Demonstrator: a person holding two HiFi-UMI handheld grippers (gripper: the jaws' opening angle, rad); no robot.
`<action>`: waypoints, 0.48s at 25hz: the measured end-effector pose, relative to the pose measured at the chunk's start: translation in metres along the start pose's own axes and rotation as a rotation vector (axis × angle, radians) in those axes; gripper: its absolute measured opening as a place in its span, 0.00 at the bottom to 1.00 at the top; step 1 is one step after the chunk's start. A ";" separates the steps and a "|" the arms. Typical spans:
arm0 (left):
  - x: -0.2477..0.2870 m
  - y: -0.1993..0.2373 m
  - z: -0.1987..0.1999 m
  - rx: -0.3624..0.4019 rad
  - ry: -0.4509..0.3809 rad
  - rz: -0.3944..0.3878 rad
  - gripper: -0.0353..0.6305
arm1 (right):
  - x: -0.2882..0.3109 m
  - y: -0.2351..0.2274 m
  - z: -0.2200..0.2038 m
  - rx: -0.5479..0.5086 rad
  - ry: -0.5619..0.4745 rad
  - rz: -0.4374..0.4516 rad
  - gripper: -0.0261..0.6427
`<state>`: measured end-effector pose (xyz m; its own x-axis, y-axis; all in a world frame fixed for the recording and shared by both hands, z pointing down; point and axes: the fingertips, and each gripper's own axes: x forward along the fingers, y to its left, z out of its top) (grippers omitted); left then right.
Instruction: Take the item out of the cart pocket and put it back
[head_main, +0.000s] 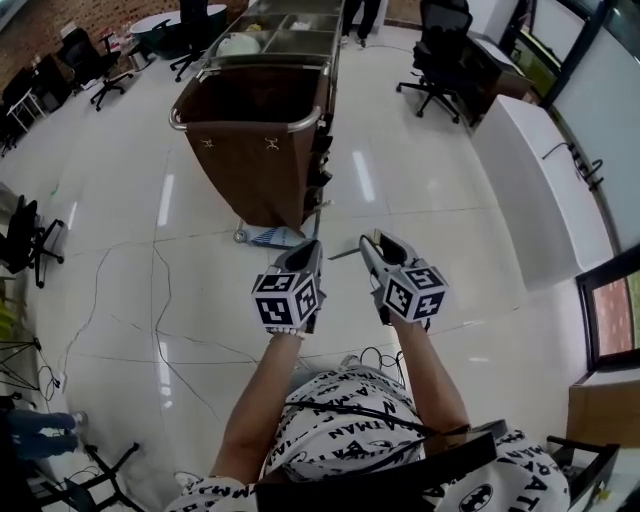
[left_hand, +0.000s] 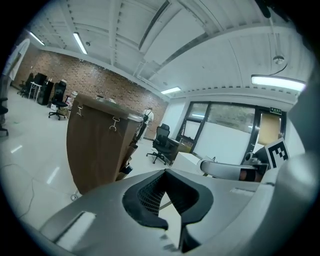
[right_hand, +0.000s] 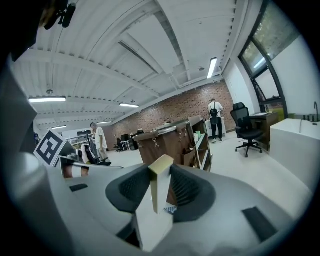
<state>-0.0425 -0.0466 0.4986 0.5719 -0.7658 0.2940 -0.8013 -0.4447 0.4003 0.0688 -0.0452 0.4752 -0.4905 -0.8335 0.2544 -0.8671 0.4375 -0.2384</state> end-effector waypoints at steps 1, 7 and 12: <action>0.000 -0.002 0.000 -0.005 -0.003 0.004 0.06 | -0.002 -0.001 0.000 0.000 0.002 0.006 0.25; -0.001 -0.008 -0.006 -0.022 -0.002 0.023 0.06 | -0.011 -0.003 0.002 0.011 -0.007 0.035 0.25; 0.002 -0.012 -0.006 -0.015 0.000 0.018 0.06 | -0.013 -0.007 0.004 0.021 -0.018 0.042 0.25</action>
<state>-0.0305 -0.0399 0.4991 0.5576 -0.7737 0.3007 -0.8086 -0.4243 0.4076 0.0814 -0.0388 0.4697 -0.5249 -0.8203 0.2270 -0.8435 0.4655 -0.2681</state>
